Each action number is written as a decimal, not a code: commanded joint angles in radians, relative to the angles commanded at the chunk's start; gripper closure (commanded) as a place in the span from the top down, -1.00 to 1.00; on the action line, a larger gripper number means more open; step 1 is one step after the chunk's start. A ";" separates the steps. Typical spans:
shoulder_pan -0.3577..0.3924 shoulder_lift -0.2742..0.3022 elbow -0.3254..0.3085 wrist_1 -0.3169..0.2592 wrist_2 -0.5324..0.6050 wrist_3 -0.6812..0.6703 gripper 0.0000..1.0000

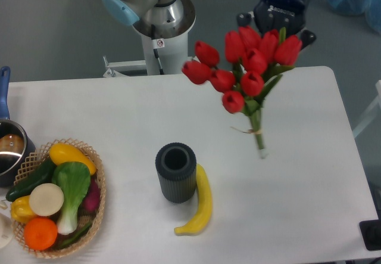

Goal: Pick up the flowers from the vase
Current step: 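Carry the tulips away from the vase and hold them aloft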

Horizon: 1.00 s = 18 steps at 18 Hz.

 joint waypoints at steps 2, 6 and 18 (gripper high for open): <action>-0.006 0.000 0.003 -0.029 0.113 0.000 -1.00; -0.023 -0.021 0.012 -0.055 0.276 0.000 -1.00; -0.201 -0.195 0.109 -0.198 0.779 0.049 -1.00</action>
